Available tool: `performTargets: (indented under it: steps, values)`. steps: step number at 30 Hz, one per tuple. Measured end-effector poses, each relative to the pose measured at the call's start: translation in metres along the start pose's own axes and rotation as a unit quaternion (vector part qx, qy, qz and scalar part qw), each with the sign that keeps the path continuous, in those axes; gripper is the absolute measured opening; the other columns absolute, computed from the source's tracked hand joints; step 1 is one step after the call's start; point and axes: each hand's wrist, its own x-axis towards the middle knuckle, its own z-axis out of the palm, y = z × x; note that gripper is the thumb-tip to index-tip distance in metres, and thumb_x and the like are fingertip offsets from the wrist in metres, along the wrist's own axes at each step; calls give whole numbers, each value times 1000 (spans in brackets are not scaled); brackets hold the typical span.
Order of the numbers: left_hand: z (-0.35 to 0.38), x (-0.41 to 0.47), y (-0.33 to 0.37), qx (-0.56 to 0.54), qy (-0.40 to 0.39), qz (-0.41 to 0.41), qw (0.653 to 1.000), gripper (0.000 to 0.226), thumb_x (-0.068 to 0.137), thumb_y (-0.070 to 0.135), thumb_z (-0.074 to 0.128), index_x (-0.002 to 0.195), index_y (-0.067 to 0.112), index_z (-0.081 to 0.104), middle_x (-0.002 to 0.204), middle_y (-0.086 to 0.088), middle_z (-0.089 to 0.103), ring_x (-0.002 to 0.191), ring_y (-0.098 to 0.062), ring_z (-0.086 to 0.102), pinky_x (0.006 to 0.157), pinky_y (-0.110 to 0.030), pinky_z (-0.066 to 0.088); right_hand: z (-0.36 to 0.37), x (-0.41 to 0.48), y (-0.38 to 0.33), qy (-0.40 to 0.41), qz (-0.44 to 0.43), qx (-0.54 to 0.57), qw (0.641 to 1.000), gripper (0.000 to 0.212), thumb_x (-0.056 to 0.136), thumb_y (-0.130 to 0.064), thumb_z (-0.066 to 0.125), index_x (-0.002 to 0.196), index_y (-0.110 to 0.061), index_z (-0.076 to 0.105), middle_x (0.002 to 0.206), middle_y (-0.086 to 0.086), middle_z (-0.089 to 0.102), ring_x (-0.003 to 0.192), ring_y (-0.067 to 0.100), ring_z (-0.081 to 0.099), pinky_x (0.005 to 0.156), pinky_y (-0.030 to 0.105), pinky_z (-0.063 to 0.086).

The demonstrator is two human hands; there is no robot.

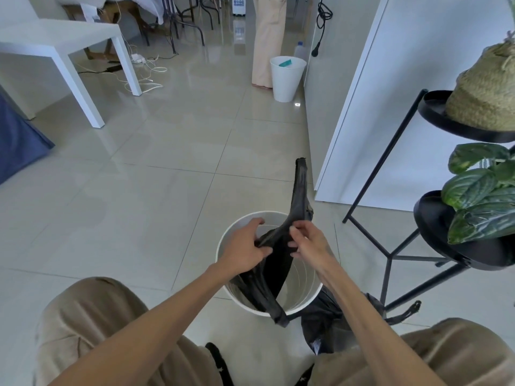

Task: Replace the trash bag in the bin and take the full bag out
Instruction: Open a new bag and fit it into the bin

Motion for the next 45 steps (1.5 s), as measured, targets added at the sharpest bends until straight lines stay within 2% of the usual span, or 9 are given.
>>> performTargets:
  steps: [5,12,15,20,25,29,35,40,45]
  values:
    - [0,-15,2,-124,-96,19,987,106,82,36,80,158,43,7,95,3,69,85,-5,66,77,-15,52,-2,9,-7,-103,5,48,994,37,105,-31,46,141,-27,43,129,0,65,114,19,66,101,45,52]
    - [11,-12,-1,-272,-98,-69,955,82,98,45,57,153,52,-3,100,-2,77,95,-19,74,92,-44,58,-2,-5,12,6,32,15,999,37,95,-46,59,118,-19,51,115,4,65,99,19,67,85,34,56]
    - [20,-10,-2,-239,-74,-85,964,79,100,38,53,157,44,-3,106,-1,77,100,-17,71,99,-45,53,3,-9,17,-57,51,15,997,46,88,-27,75,123,-15,48,112,13,66,89,22,68,68,30,56]
    - [28,-8,2,-242,-36,-115,963,87,96,21,62,158,37,4,96,0,78,91,-13,72,94,-38,55,9,-15,18,-29,25,41,998,45,81,13,63,117,-10,48,106,23,65,99,36,67,82,52,60]
    - [26,-6,0,-164,8,-66,984,83,91,6,63,155,36,20,80,-10,72,74,-20,70,79,-33,59,6,-17,22,66,-8,-44,997,34,76,10,64,88,-17,49,90,10,65,81,26,63,73,46,55]
    - [22,-4,-1,-92,34,2,995,64,90,-1,59,141,34,42,78,1,60,71,-14,60,69,-26,51,2,-14,22,84,-41,-117,989,37,78,15,53,70,-21,53,75,-2,58,73,19,55,61,22,43]
    - [15,2,-7,153,-52,104,981,46,89,2,52,122,26,72,105,-10,64,98,-30,61,80,-30,48,-3,-16,11,110,-42,-209,971,24,93,-14,60,117,-16,66,117,5,67,108,24,62,93,31,48]
    - [1,7,3,264,-107,38,958,39,100,29,38,124,27,68,122,-9,62,111,-30,60,88,-36,48,-11,-22,2,33,-59,-315,947,65,82,-29,76,140,-18,49,131,4,53,120,27,55,99,35,45]
    - [-3,10,8,343,-6,-19,939,63,96,66,38,94,12,70,95,-7,71,90,-27,68,71,-32,46,-20,-22,-10,3,-62,-377,924,73,81,-28,78,143,-17,43,139,3,45,122,28,54,99,34,45]
